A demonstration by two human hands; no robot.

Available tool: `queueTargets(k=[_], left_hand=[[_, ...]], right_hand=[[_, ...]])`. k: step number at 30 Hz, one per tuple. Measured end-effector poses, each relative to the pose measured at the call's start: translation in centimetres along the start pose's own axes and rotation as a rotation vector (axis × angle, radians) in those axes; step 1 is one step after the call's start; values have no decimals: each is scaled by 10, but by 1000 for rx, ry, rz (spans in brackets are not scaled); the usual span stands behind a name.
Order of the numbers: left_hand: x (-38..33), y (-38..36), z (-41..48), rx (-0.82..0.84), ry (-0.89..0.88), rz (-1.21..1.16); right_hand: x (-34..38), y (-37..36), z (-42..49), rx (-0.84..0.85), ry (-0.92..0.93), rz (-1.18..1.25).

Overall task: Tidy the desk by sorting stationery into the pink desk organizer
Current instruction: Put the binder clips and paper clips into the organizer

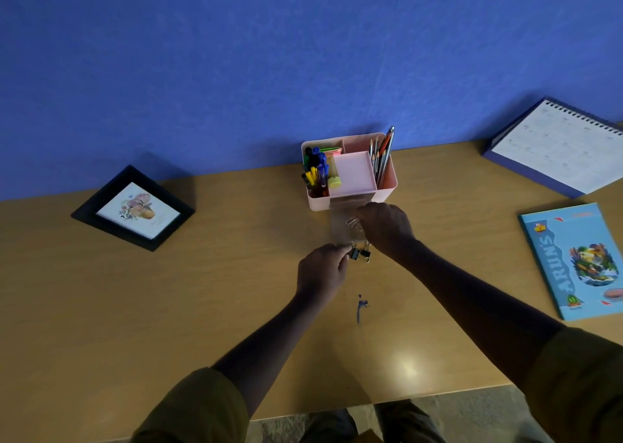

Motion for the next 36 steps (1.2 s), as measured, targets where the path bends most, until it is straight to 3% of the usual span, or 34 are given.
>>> queueTargets(k=[9, 19, 27, 36], left_hand=[[0, -16, -13, 85, 23, 186], [-3, -11, -29, 78, 73, 254], [5, -1, -37, 64, 151, 199], [19, -4, -48, 50, 110, 237]], right_hand=[[4, 0, -60, -197, 3, 166], [-1, -49, -106, 63, 97, -19], [-5, -52, -121, 70, 116, -76], [35, -60, -108, 35, 221, -87]])
Point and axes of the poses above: each hand's wrist, its own z-axis towards the middle knuckle, its own y-axis out of the back of the hand, x = y × z, the point moved 4 cm from there along z, towards the middle knuckle, and after that the axes turned 6 degrees about z, right-handed, at the moved point
